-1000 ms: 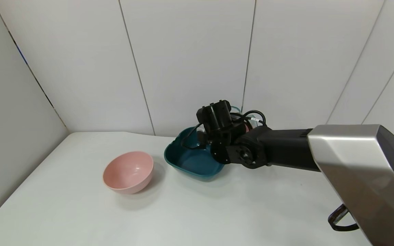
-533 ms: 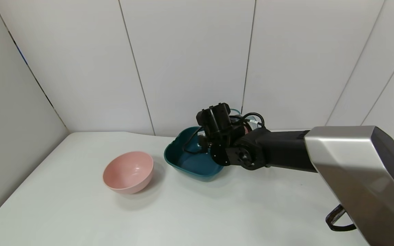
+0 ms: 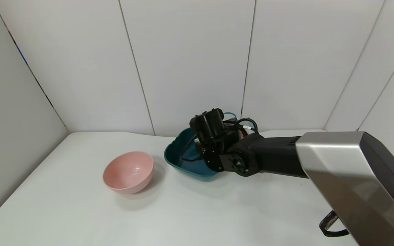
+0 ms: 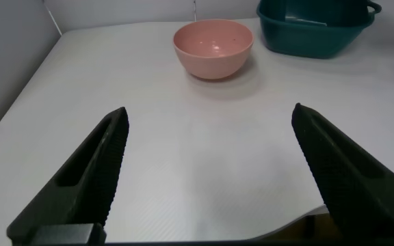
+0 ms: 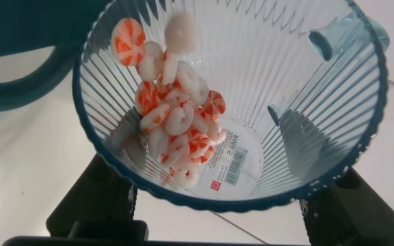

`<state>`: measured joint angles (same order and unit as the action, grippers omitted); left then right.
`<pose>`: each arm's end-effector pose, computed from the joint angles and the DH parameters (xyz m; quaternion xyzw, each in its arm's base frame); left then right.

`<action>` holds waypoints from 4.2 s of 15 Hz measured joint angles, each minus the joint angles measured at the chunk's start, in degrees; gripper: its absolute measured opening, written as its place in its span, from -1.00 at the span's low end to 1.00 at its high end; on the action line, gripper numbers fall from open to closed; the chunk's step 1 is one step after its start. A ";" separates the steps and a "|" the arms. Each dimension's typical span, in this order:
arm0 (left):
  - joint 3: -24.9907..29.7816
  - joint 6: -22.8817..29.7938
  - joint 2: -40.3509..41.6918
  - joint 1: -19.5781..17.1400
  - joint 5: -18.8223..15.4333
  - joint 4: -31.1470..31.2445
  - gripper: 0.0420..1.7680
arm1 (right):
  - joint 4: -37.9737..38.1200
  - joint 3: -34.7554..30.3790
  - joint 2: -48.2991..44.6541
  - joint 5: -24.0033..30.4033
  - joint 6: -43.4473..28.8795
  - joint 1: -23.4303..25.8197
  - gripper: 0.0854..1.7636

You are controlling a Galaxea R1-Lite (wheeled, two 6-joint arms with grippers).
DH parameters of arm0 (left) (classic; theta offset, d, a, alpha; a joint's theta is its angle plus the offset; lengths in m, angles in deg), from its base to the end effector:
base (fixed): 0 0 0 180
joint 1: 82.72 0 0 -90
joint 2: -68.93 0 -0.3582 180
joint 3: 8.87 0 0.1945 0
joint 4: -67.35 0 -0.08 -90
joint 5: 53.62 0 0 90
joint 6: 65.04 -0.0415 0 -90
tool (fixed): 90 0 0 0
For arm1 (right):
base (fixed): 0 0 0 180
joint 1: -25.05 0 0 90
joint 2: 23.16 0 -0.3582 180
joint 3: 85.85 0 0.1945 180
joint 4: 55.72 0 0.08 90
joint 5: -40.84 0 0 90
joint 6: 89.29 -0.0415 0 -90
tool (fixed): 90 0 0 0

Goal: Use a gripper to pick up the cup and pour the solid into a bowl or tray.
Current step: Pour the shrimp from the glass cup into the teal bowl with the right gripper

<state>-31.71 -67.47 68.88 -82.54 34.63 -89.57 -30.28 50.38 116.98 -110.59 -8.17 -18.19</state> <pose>-0.0574 -0.0011 0.0750 0.0212 0.0022 -0.0169 0.9996 0.4300 0.3544 0.1674 -0.7735 0.2170 -0.0155 0.5953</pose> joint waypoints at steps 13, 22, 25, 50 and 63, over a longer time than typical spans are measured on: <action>0.00 0.00 0.00 0.00 0.00 0.02 0.94 | -20.19 -0.02 3.72 -0.65 20.96 -1.00 0.47; 0.00 0.00 0.00 0.00 0.00 0.02 0.94 | -20.21 -0.20 4.06 -0.65 23.54 -1.11 0.47; 0.00 0.00 0.00 0.00 0.00 0.00 0.94 | -20.25 -0.35 4.05 -0.61 23.74 -1.11 0.47; 0.00 -0.02 0.00 0.00 0.00 0.02 0.94 | -20.55 -0.94 1.52 3.57 10.73 1.32 0.47; 0.00 -0.02 0.00 0.00 0.00 0.02 0.94 | 1.57 -0.66 -3.89 18.10 -26.62 5.97 0.47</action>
<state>-31.71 -67.49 68.88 -82.54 34.63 -89.55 -28.71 49.72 113.09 -92.49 -34.80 -12.22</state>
